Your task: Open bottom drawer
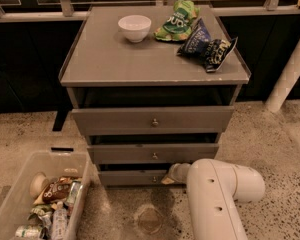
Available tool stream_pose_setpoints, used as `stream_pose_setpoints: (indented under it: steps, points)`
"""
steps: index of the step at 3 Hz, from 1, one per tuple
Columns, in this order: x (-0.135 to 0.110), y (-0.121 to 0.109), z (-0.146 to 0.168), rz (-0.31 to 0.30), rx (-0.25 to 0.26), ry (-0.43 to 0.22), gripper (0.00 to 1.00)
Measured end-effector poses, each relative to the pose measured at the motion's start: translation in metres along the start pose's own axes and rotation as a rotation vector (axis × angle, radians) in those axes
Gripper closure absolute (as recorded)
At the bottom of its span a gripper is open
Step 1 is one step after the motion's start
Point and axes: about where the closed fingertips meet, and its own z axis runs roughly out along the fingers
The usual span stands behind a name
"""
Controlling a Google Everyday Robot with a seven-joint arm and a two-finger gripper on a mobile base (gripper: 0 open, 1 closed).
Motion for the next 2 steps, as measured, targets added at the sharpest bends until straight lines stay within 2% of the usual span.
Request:
stream_pose_setpoints:
  steps: [2]
  points:
    - [0.0000,0.0001,0.0000,0.000,0.000,0.000,0.65]
